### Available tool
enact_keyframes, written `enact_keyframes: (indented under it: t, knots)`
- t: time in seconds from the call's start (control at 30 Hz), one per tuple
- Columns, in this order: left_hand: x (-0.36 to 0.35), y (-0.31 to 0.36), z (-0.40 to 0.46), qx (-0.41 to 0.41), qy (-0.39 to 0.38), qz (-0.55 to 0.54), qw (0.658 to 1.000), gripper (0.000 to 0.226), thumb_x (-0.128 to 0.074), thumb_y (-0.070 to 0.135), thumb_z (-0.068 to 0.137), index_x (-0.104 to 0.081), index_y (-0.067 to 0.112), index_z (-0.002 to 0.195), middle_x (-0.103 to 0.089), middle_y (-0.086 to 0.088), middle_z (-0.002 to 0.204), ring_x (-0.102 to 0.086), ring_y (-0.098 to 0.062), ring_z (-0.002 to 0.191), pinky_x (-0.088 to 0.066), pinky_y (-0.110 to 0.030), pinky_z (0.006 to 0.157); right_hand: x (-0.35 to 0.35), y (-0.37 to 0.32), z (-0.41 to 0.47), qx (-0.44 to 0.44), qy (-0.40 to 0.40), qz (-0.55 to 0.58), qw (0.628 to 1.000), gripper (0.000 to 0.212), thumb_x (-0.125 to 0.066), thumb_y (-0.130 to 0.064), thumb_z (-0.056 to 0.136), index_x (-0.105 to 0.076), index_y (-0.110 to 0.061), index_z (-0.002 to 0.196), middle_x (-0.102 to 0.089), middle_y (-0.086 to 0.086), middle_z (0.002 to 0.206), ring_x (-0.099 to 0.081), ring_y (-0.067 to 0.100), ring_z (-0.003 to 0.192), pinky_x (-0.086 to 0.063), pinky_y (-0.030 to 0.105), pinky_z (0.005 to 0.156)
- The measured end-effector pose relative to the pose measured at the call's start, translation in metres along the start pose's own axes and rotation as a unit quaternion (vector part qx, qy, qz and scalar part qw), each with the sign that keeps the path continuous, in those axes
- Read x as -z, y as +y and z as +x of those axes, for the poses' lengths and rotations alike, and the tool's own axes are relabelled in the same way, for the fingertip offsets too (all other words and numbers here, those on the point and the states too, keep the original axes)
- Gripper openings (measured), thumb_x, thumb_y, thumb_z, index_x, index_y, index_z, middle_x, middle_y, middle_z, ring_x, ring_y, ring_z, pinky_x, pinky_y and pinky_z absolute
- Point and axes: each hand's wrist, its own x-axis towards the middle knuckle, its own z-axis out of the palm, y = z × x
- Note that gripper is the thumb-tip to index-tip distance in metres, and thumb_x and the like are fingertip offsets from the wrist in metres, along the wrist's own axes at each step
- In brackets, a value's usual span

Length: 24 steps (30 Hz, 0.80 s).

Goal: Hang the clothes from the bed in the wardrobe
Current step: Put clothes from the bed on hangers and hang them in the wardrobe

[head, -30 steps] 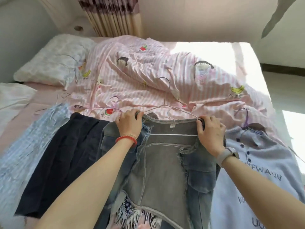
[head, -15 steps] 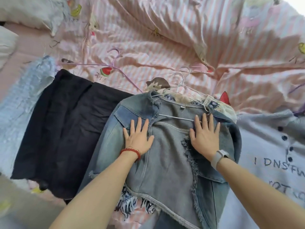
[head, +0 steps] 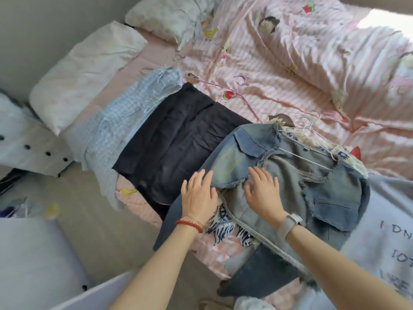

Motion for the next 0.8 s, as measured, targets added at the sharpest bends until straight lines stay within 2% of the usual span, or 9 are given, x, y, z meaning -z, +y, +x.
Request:
enact_keyframes:
  t: [0.1, 0.2, 0.3, 0.4, 0.53, 0.6, 0.7, 0.8]
  knots:
    - [0.02, -0.065, -0.082, 0.076, 0.025, -0.03, 0.996, 0.049, -0.04, 0.029, 0.094, -0.028, 0.023, 0.142, -0.027, 0.001, 0.15, -0.022, -0.018, 0.138, -0.019, -0.041, 0.112, -0.021, -0.077, -0.051, 0.101, -0.027, -0.013, 0.994, 0.046, -0.035, -0.026, 0.095, -0.032, -0.017, 0.139, -0.033, 0.002, 0.147, -0.02, 0.019, 0.138, -0.014, 0.044, 0.113]
    - [0.033, -0.131, -0.175, 0.162, 0.065, -0.023, 0.984, 0.049, -0.038, 0.03, 0.094, -0.029, 0.023, 0.142, -0.028, 0.002, 0.149, -0.024, -0.016, 0.137, -0.023, -0.036, 0.109, -0.053, -0.153, -0.11, 0.222, -0.074, -0.037, 0.972, 0.045, -0.034, -0.028, 0.096, -0.033, -0.017, 0.139, -0.033, 0.001, 0.147, -0.019, 0.019, 0.139, -0.012, 0.043, 0.113]
    - [0.042, -0.189, -0.272, 0.274, 0.105, -0.021, 0.956, 0.049, -0.036, 0.032, 0.095, -0.025, 0.027, 0.143, -0.025, 0.007, 0.15, -0.02, -0.01, 0.138, -0.018, -0.035, 0.111, -0.094, -0.223, -0.176, 0.366, -0.124, -0.053, 0.921, 0.042, -0.039, -0.023, 0.093, -0.041, -0.016, 0.134, -0.043, 0.003, 0.139, -0.027, 0.02, 0.135, -0.016, 0.042, 0.111]
    - [0.051, -0.239, -0.37, 0.369, 0.147, 0.003, 0.918, 0.049, -0.034, 0.031, 0.095, -0.025, 0.027, 0.142, -0.027, 0.009, 0.148, -0.018, -0.009, 0.138, -0.013, -0.036, 0.112, -0.141, -0.284, -0.243, 0.496, -0.194, -0.102, 0.84, 0.044, -0.036, -0.027, 0.093, -0.035, -0.019, 0.137, -0.037, -0.002, 0.142, -0.022, 0.016, 0.137, -0.013, 0.04, 0.111]
    - [0.063, -0.291, -0.502, 0.503, 0.192, 0.016, 0.843, 0.047, -0.036, 0.027, 0.094, -0.031, 0.022, 0.141, -0.032, 0.003, 0.146, -0.025, -0.015, 0.137, -0.022, -0.039, 0.109, -0.186, -0.367, -0.327, 0.601, -0.249, -0.112, 0.751, 0.047, -0.033, -0.031, 0.096, -0.025, -0.023, 0.142, -0.026, -0.006, 0.149, -0.014, 0.013, 0.14, -0.007, 0.039, 0.113]
    - [0.071, -0.305, -0.56, 0.556, 0.239, 0.002, 0.796, 0.045, -0.045, 0.02, 0.092, -0.042, 0.014, 0.136, -0.041, -0.007, 0.141, -0.036, -0.022, 0.132, -0.029, -0.041, 0.106, -0.201, -0.407, -0.367, 0.647, -0.262, -0.106, 0.708, 0.048, -0.032, -0.031, 0.096, -0.025, -0.023, 0.143, -0.025, -0.006, 0.15, -0.013, 0.013, 0.14, -0.006, 0.039, 0.113]
    - [0.083, -0.312, -0.625, 0.613, 0.32, -0.009, 0.722, 0.04, -0.057, 0.01, 0.085, -0.054, 0.005, 0.125, -0.051, -0.016, 0.132, -0.046, -0.029, 0.123, -0.036, -0.043, 0.099, -0.217, -0.458, -0.421, 0.703, -0.279, -0.098, 0.647, 0.047, -0.033, -0.029, 0.096, -0.026, -0.022, 0.142, -0.026, -0.004, 0.15, -0.014, 0.014, 0.14, -0.006, 0.039, 0.114]
    - [0.101, -0.317, -0.673, 0.656, 0.349, 0.041, 0.668, 0.036, -0.052, 0.012, 0.087, -0.056, 0.007, 0.122, -0.053, -0.014, 0.13, -0.05, -0.031, 0.117, -0.041, -0.045, 0.091, -0.229, -0.5, -0.472, 0.748, -0.29, -0.072, 0.593, 0.046, -0.034, -0.027, 0.096, -0.029, -0.021, 0.141, -0.03, -0.003, 0.148, -0.02, 0.015, 0.138, -0.013, 0.036, 0.113]
